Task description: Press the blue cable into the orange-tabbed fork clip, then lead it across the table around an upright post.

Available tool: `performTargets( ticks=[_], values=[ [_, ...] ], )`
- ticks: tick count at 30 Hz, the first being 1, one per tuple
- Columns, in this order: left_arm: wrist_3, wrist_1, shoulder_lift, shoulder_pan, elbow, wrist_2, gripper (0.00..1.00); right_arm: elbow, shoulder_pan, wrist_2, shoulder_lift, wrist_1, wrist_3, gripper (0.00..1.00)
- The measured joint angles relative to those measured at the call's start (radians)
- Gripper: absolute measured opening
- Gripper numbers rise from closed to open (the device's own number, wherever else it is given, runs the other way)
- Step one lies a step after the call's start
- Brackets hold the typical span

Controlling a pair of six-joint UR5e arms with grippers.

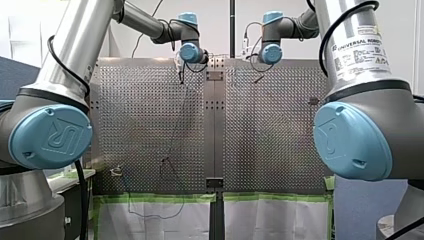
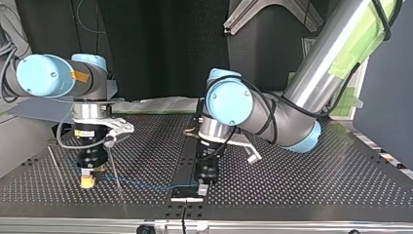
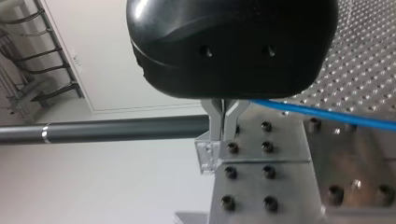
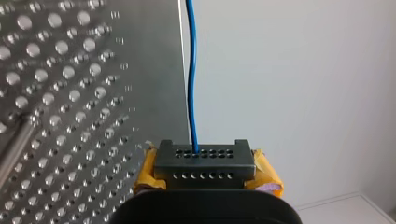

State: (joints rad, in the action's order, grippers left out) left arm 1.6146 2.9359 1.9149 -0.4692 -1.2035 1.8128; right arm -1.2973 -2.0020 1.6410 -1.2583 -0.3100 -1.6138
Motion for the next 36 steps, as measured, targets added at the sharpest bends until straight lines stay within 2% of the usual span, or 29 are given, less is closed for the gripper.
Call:
performTargets(
  ticks=[7, 13, 25, 36],
  values=[
    [0.002, 0.051, 0.052, -0.031, 0.072, -0.007, 0.00, 0.000, 0.025, 0.000, -0.002, 0.021, -0.007, 0.00],
    [0.009, 0.065, 0.096, -0.059, 0.123, -0.011, 0.00, 0.000, 0.045, 0.000, -0.002, 0.031, -0.008, 0.00],
    [0.027, 0.070, 0.123, -0.094, 0.165, -0.007, 0.00, 0.000, 0.093, 0.003, -0.002, 0.047, -0.008, 0.00],
    [0.036, 0.071, 0.125, -0.106, 0.170, 0.002, 0.00, 0.000, 0.134, 0.003, -0.002, 0.066, -0.007, 0.00]
  ],
)
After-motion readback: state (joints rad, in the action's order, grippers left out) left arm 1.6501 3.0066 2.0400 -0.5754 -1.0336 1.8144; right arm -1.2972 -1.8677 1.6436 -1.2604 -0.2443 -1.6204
